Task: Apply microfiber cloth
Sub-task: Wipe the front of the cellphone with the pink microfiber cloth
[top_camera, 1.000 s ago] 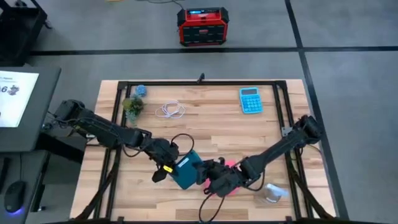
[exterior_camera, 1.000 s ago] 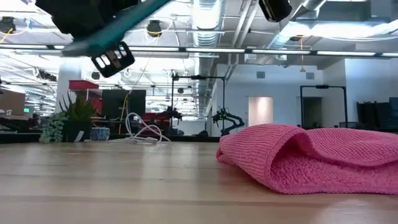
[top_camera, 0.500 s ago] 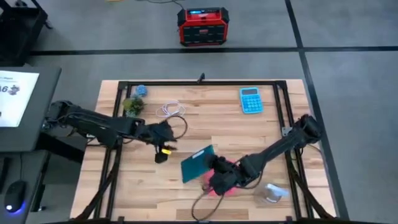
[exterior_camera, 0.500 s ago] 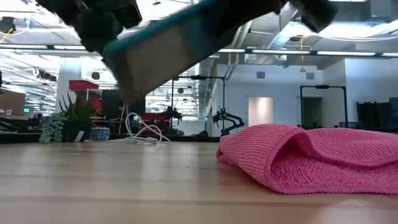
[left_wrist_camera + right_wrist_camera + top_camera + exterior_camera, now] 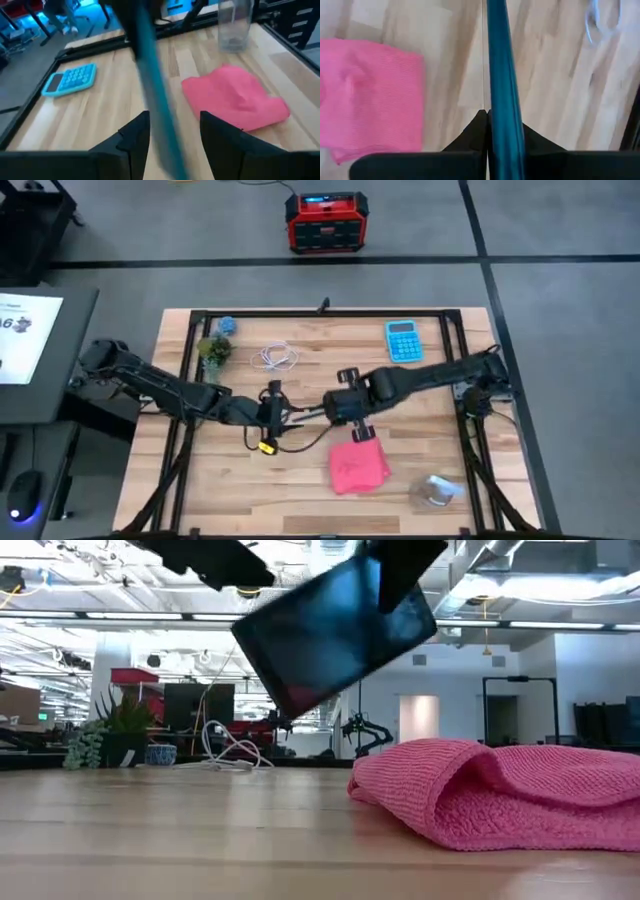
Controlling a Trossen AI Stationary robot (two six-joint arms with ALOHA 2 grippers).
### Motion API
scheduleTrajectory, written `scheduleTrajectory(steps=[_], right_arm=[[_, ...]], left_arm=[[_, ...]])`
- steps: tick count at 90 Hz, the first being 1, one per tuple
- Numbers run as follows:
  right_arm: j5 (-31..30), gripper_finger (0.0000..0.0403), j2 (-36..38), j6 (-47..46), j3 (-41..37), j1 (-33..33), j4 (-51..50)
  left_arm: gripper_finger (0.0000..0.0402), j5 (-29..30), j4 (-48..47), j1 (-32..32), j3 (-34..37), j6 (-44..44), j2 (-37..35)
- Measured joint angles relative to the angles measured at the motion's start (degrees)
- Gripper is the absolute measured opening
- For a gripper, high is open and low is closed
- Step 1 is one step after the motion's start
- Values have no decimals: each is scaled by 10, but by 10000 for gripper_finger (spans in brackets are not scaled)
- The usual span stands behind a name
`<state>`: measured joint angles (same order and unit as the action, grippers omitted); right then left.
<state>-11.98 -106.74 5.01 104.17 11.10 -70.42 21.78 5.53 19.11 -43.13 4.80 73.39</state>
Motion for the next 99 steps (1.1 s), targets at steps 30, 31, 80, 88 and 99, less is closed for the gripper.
scheduleTrajectory(steps=[30,31,80,88,99], right_arm=[[3,20,-4,3,-2,-3,7],[3,20,-4,4,-2,-3,7],[3,83,-4,32,-2,13,21],[3,119,3,17,-8,10,-11],[28,161,29,6,-59,-7,14]], left_arm=[[143,44,58,-13,0,-21,71],[142,44,60,-13,0,-23,72],[6,18,-6,-13,-20,-177,96],[4,19,18,-1,24,-214,76],[3,47,139,22,107,-251,33]])
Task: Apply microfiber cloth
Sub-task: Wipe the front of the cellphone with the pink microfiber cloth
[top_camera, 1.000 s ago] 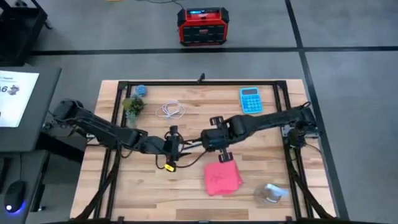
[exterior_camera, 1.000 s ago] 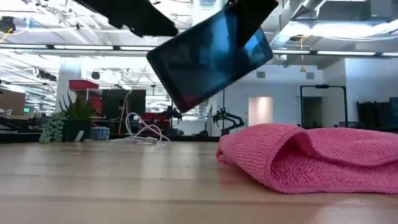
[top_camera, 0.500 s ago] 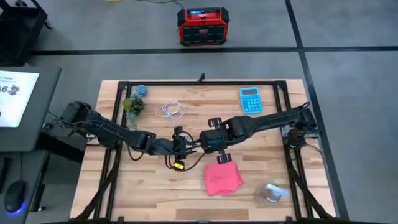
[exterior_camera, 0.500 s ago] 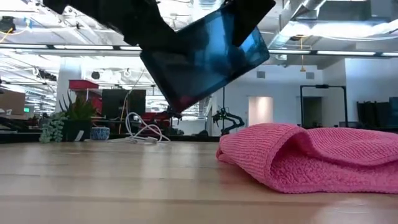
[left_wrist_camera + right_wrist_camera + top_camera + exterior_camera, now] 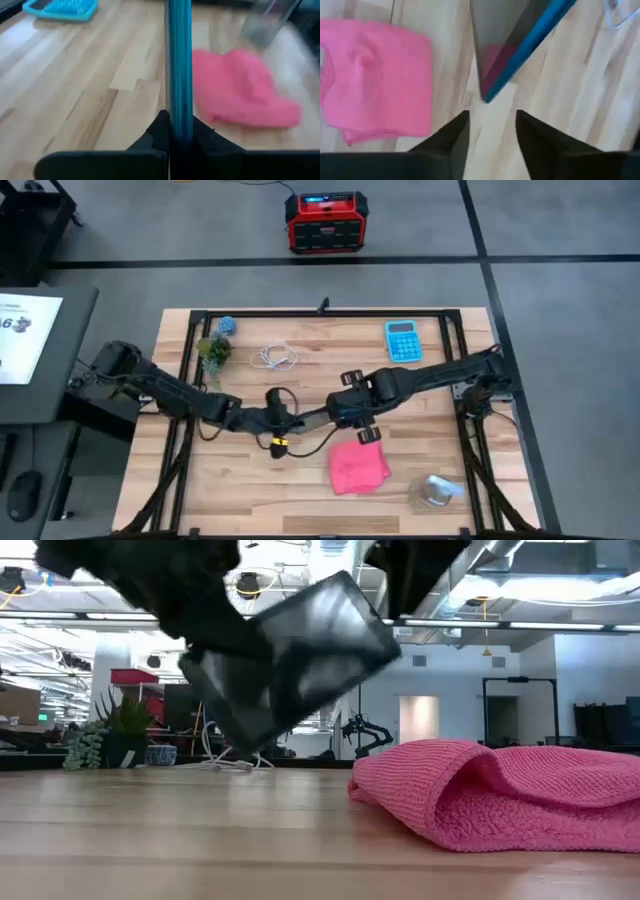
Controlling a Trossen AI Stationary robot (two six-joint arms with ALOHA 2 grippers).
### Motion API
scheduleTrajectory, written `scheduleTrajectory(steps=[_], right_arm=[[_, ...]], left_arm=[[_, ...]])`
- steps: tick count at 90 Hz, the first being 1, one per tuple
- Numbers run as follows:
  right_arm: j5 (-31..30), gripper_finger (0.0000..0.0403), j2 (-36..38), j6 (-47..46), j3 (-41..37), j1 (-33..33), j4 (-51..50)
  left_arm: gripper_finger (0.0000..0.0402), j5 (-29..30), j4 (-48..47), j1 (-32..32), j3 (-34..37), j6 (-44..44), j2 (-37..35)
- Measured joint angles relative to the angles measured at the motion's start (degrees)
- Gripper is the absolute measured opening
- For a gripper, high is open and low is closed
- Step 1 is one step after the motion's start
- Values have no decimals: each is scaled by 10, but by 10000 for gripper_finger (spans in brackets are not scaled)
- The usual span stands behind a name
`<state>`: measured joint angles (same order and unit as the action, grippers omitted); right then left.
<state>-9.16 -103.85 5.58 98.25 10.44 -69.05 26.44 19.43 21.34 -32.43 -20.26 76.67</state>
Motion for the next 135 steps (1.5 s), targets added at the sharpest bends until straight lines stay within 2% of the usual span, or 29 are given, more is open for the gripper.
scheduleTrajectory(steps=[14,29,41,54,65,75,85,105,114,126,135], right_arm=[[14,187,83,-13,-133,-20,158],[20,187,186,-35,-315,-32,480],[18,183,211,-48,-432,-31,745],[20,183,198,-52,-495,-31,975],[46,180,175,-52,-506,-34,1077],[106,168,154,-59,-500,-38,1129],[126,139,135,-66,-484,-39,1132],[121,20,117,-82,-459,-39,1114],[110,17,125,-131,-450,-47,1060],[97,15,132,-207,-450,-65,987],[94,14,110,-268,-449,-71,973]], left_arm=[[3,74,207,44,122,-6,-39],[3,128,409,74,193,47,-50],[2,129,450,76,185,109,-51],[2,128,445,76,160,155,-47],[3,128,442,76,141,183,-44],[5,126,436,74,133,185,-44],[5,124,428,73,133,183,-44],[14,112,398,73,133,180,-44],[39,103,358,75,132,181,-45],[79,128,290,75,133,176,-48],[95,137,212,75,133,157,-66]])
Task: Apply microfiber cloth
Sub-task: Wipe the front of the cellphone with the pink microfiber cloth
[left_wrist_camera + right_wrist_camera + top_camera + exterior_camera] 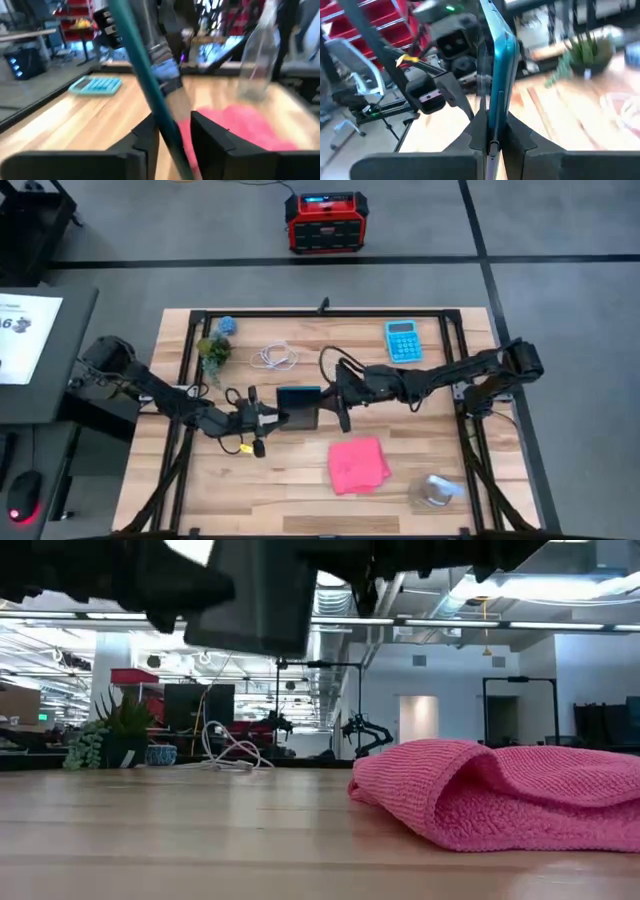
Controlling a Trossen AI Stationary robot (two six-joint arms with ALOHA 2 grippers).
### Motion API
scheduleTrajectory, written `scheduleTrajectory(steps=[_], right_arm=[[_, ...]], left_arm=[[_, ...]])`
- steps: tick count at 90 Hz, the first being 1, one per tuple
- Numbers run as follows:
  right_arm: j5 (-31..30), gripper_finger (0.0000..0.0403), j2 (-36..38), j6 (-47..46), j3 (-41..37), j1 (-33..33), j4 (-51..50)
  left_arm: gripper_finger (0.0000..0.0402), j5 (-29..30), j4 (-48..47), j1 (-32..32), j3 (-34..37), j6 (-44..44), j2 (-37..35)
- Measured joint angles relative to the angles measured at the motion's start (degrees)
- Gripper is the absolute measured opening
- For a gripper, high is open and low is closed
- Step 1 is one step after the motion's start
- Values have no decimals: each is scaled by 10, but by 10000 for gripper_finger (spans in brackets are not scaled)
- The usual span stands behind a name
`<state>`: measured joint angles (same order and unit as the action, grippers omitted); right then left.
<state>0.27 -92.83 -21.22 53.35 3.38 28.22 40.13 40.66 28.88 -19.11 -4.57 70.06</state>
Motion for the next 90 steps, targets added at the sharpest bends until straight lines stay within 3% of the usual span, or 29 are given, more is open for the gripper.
scheduleTrajectory(steps=[20,33,47,67,90], right_arm=[[-4,14,-81,-90,-1,-6,-9],[-7,14,-138,-150,-1,-21,33],[-2,14,-186,-200,0,-33,80],[11,14,-186,-198,1,-42,60],[62,14,-147,-87,-2,-33,39]], left_arm=[[99,-6,-240,3,0,-121,-87],[98,-7,-335,14,0,-180,-127],[98,-6,-334,27,0,-184,-131],[98,-6,-334,33,0,-193,-119],[99,5,-276,11,27,-242,-117]])
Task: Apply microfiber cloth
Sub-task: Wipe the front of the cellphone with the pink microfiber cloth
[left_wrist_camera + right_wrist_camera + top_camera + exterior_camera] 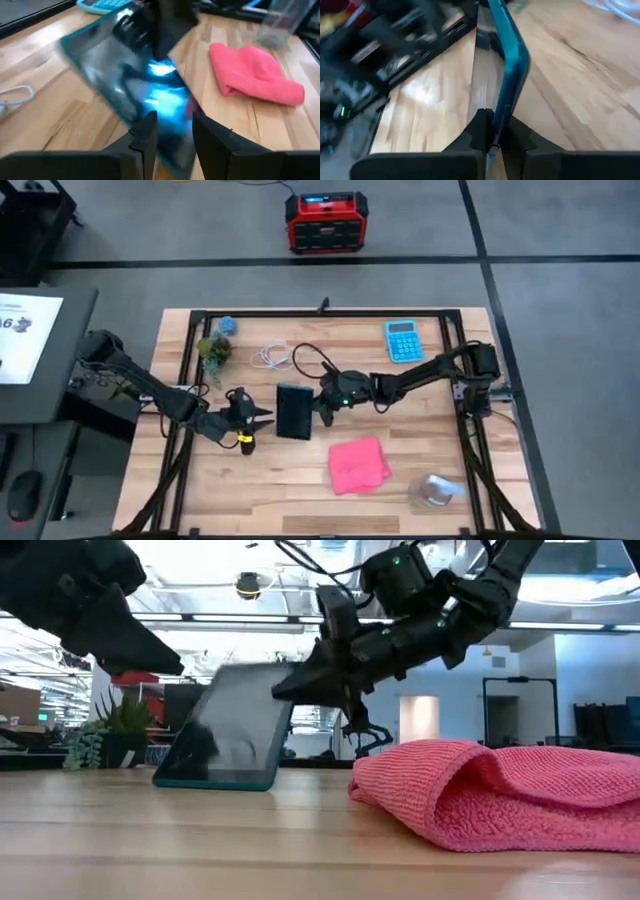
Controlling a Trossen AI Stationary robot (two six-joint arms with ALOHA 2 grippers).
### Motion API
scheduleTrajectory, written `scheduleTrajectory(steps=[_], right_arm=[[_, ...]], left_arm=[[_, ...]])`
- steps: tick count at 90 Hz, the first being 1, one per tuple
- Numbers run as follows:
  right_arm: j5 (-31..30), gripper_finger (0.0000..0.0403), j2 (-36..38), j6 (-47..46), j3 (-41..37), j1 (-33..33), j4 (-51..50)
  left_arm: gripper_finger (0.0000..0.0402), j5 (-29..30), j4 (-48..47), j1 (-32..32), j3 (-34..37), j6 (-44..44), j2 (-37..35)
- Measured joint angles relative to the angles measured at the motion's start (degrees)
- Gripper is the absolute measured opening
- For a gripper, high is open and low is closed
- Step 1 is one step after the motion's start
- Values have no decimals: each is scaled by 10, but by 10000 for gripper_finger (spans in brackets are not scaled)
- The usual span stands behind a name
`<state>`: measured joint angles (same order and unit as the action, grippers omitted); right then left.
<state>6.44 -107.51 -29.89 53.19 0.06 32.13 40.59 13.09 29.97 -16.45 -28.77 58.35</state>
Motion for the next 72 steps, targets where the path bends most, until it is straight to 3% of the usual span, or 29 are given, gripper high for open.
scheduleTrajectory(steps=[9,27,52,72], right_arm=[[19,14,28,54,-1,9,-36],[23,14,62,112,-1,22,-91],[23,14,66,122,-1,23,-85],[22,14,67,122,-1,25,-84]], left_arm=[[104,-16,70,-18,30,5,0],[138,-95,300,-57,91,63,23],[193,-183,383,-107,60,89,141],[178,-193,416,-108,13,127,215]])
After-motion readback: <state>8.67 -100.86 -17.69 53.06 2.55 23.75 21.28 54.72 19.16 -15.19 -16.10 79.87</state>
